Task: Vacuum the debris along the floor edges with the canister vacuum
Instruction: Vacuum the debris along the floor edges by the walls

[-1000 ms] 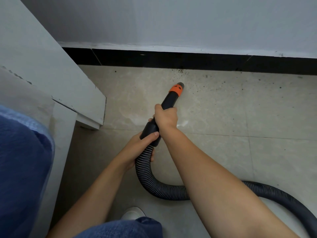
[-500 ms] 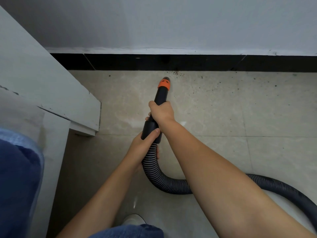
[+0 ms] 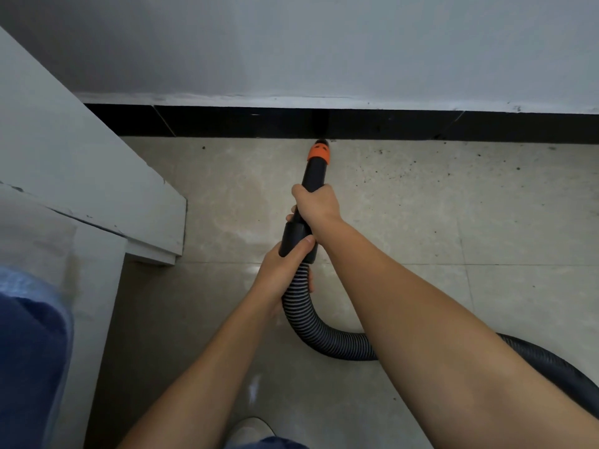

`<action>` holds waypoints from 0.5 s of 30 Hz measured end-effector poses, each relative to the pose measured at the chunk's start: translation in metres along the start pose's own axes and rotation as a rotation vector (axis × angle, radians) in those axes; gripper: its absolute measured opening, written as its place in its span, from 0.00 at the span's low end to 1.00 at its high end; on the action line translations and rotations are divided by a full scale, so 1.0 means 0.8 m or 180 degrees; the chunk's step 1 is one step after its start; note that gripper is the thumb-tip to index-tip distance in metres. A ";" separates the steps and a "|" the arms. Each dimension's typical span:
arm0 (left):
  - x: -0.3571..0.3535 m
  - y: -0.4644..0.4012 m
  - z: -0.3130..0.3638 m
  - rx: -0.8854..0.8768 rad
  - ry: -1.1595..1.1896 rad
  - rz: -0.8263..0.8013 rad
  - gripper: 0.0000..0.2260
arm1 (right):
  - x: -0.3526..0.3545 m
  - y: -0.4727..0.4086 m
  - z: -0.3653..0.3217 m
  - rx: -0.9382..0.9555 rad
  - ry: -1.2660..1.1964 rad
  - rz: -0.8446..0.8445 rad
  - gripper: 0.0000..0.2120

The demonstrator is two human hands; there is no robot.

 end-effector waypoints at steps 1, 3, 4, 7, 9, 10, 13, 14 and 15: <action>0.002 0.001 -0.002 -0.0006 0.0066 0.0049 0.14 | -0.004 0.001 -0.001 -0.0003 0.0030 -0.0069 0.15; 0.005 0.003 -0.006 -0.0001 0.0189 0.0156 0.14 | -0.012 0.003 -0.001 -0.0013 0.0086 -0.0235 0.15; 0.006 0.004 -0.007 0.0009 0.0239 0.0199 0.15 | -0.015 0.004 -0.002 -0.0015 0.0104 -0.0308 0.15; 0.007 0.005 -0.008 0.0024 0.0285 0.0250 0.15 | -0.018 0.004 -0.003 0.0004 0.0162 -0.0370 0.16; 0.005 0.004 -0.005 0.0014 0.0222 0.0230 0.15 | -0.013 0.003 -0.005 0.0002 0.0119 -0.0322 0.15; 0.003 0.002 -0.003 0.0002 0.0172 0.0201 0.14 | -0.009 0.002 -0.005 -0.0004 0.0085 -0.0268 0.15; -0.005 -0.005 0.004 -0.0036 -0.0028 0.0074 0.13 | 0.004 -0.003 -0.006 0.0000 -0.0003 -0.0047 0.16; -0.007 -0.007 0.005 -0.0039 -0.0087 0.0043 0.13 | 0.008 -0.003 -0.006 -0.0007 -0.0007 0.0014 0.16; -0.010 -0.008 0.006 -0.0043 -0.0135 0.0015 0.13 | 0.013 -0.005 -0.005 -0.0018 -0.0053 0.0059 0.16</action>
Point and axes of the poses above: each hand's wrist, its own y-axis away from the middle knuckle, its own x-axis out of the back of the hand, z = x × y, the point moved 2 cm from there along -y, towards the middle knuckle, and after that the axes turned 2 degrees about -x, right-handed, at the moved point
